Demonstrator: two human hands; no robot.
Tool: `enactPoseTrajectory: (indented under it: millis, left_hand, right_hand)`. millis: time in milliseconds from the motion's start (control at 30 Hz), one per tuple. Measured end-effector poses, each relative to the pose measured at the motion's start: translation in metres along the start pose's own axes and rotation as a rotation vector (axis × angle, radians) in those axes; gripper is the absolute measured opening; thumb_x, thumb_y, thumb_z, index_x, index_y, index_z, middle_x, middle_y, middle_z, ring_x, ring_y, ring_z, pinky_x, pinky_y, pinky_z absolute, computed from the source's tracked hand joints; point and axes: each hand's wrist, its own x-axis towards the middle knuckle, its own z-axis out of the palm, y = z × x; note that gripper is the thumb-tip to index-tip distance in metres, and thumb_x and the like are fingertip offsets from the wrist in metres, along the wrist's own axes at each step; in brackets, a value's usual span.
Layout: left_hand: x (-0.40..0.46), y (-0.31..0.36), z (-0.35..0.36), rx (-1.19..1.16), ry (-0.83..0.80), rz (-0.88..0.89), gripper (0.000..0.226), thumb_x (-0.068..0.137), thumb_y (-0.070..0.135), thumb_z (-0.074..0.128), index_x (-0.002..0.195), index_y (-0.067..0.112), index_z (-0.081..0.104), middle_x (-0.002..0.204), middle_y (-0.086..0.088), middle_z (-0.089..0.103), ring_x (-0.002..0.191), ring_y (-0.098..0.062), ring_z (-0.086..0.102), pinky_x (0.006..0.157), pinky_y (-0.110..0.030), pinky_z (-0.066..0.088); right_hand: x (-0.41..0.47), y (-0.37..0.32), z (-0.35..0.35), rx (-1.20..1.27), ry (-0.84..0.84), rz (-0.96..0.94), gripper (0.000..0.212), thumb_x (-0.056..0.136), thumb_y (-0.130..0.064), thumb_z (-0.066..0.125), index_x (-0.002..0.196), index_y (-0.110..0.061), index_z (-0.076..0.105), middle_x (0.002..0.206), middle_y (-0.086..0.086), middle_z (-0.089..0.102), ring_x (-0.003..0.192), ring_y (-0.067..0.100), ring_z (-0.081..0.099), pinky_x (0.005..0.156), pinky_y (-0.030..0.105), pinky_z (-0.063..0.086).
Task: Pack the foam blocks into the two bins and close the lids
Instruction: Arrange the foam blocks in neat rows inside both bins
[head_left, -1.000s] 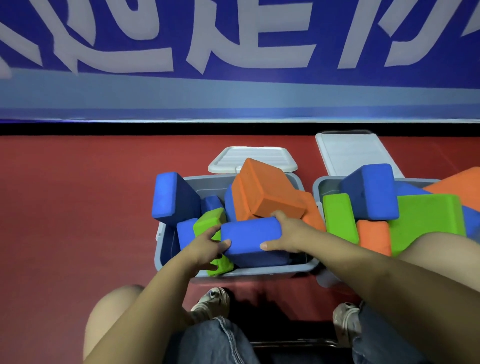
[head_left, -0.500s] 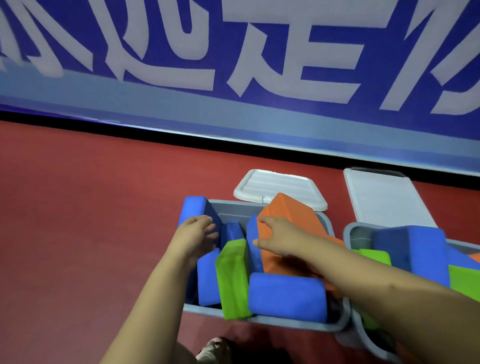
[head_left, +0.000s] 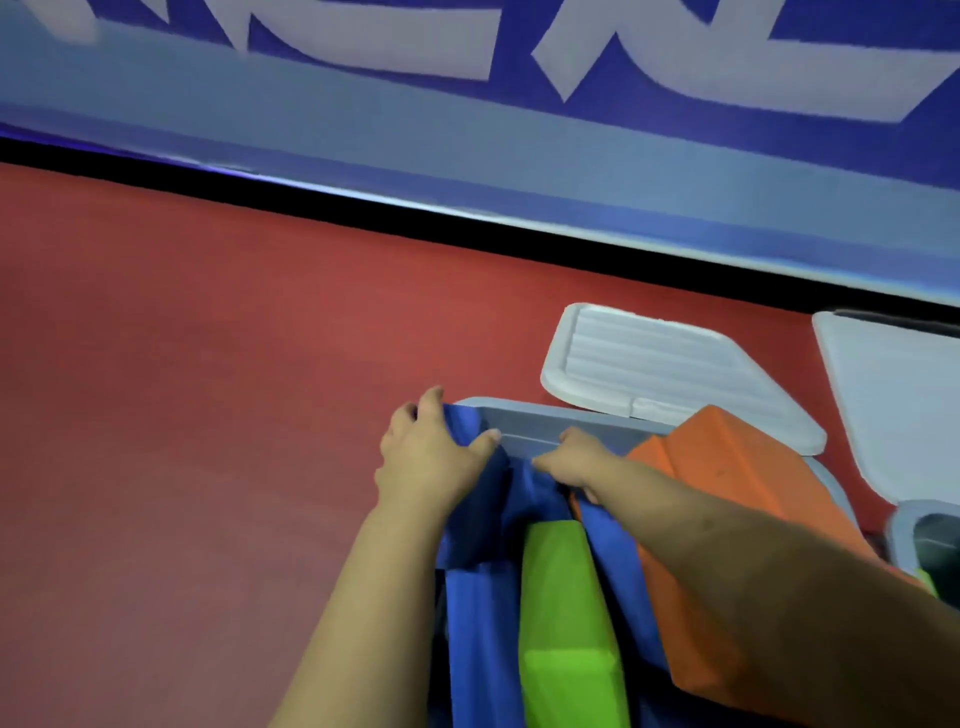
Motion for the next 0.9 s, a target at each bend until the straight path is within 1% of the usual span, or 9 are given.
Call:
enactPoseTrajectory:
  millis: [100, 167, 233, 333, 400, 567, 633, 767, 900]
  left_hand:
    - [0.006, -0.012, 0.01, 0.091, -0.024, 0.01, 0.087, 0.079, 0.05, 0.066, 0.149, 0.034, 0.018, 0.154, -0.008, 0.017, 0.136, -0.034, 0.032, 0.108, -0.049, 0.034]
    - [0.007, -0.013, 0.017, 0.112, -0.023, 0.009, 0.086, 0.082, 0.043, 0.065, 0.15, 0.037, 0.012, 0.147, -0.008, 0.021, 0.128, -0.035, 0.037, 0.103, -0.046, 0.038]
    - [0.006, -0.012, 0.02, 0.128, 0.011, 0.013, 0.084, 0.082, 0.04, 0.063, 0.149, 0.041, 0.012, 0.14, -0.007, 0.025, 0.121, -0.034, 0.04, 0.098, -0.044, 0.039]
    - [0.005, -0.014, 0.018, 0.104, 0.041, 0.035, 0.082, 0.08, 0.044, 0.065, 0.147, 0.046, 0.018, 0.136, -0.006, 0.027, 0.118, -0.034, 0.041, 0.099, -0.043, 0.039]
    - [0.005, -0.014, 0.017, 0.081, 0.041, 0.037, 0.083, 0.078, 0.047, 0.067, 0.146, 0.049, 0.02, 0.132, -0.006, 0.03, 0.116, -0.033, 0.04, 0.099, -0.042, 0.039]
    - [0.004, -0.006, 0.01, 0.031, 0.073, 0.005, 0.081, 0.078, 0.053, 0.066, 0.145, 0.052, 0.021, 0.128, -0.006, 0.031, 0.119, -0.032, 0.037, 0.098, -0.041, 0.038]
    - [0.005, -0.004, 0.006, 0.001, 0.102, -0.012, 0.08, 0.078, 0.056, 0.065, 0.145, 0.051, 0.022, 0.129, -0.007, 0.031, 0.121, -0.033, 0.037, 0.098, -0.041, 0.039]
    - [0.002, 0.003, 0.002, 0.042, 0.104, -0.021, 0.08, 0.076, 0.058, 0.066, 0.145, 0.05, 0.024, 0.13, -0.008, 0.032, 0.122, -0.033, 0.039, 0.099, -0.04, 0.039]
    - [0.0, 0.013, -0.014, 0.02, 0.18, -0.001, 0.076, 0.077, 0.057, 0.062, 0.144, 0.051, 0.026, 0.128, -0.01, 0.034, 0.121, -0.034, 0.039, 0.098, -0.04, 0.039]
  right_hand:
    - [0.03, -0.002, 0.025, -0.034, 0.028, 0.065, 0.044, 0.084, -0.029, 0.064, 0.12, -0.007, 0.055, 0.124, 0.012, 0.061, 0.115, 0.028, 0.058, 0.091, 0.03, 0.047]
    - [0.044, -0.003, 0.043, 0.0, 0.032, 0.103, 0.056, 0.08, -0.037, 0.067, 0.125, -0.007, 0.051, 0.127, 0.013, 0.058, 0.116, 0.029, 0.057, 0.093, 0.033, 0.049]
    - [0.054, -0.001, 0.061, 0.03, 0.028, 0.123, 0.068, 0.08, -0.042, 0.066, 0.133, -0.009, 0.041, 0.135, 0.016, 0.049, 0.123, 0.033, 0.05, 0.1, 0.038, 0.045]
    - [0.067, 0.002, 0.076, -0.015, 0.001, 0.11, 0.064, 0.087, -0.033, 0.06, 0.14, -0.01, 0.032, 0.143, 0.018, 0.034, 0.132, 0.037, 0.036, 0.108, 0.041, 0.034]
    - [0.069, 0.005, 0.079, -0.085, 0.004, 0.122, 0.065, 0.088, -0.032, 0.06, 0.141, -0.014, 0.027, 0.146, 0.014, 0.028, 0.135, 0.036, 0.027, 0.11, 0.042, 0.028]
    - [0.071, 0.013, 0.082, -0.197, 0.038, 0.099, 0.063, 0.086, -0.021, 0.063, 0.138, -0.015, 0.028, 0.143, 0.012, 0.026, 0.134, 0.035, 0.026, 0.108, 0.043, 0.031]
    - [0.072, 0.011, 0.078, -0.23, 0.01, 0.134, 0.066, 0.084, -0.027, 0.067, 0.139, -0.015, 0.031, 0.142, 0.012, 0.026, 0.133, 0.033, 0.027, 0.106, 0.041, 0.033]
    - [0.068, 0.011, 0.065, -0.317, -0.061, 0.184, 0.075, 0.079, -0.05, 0.067, 0.139, -0.016, 0.038, 0.14, 0.013, 0.028, 0.132, 0.031, 0.033, 0.105, 0.034, 0.036]
    - [0.057, 0.013, 0.061, -0.306, -0.011, 0.167, 0.088, 0.07, -0.056, 0.073, 0.136, -0.012, 0.037, 0.135, 0.012, 0.032, 0.127, 0.032, 0.033, 0.103, 0.035, 0.036]
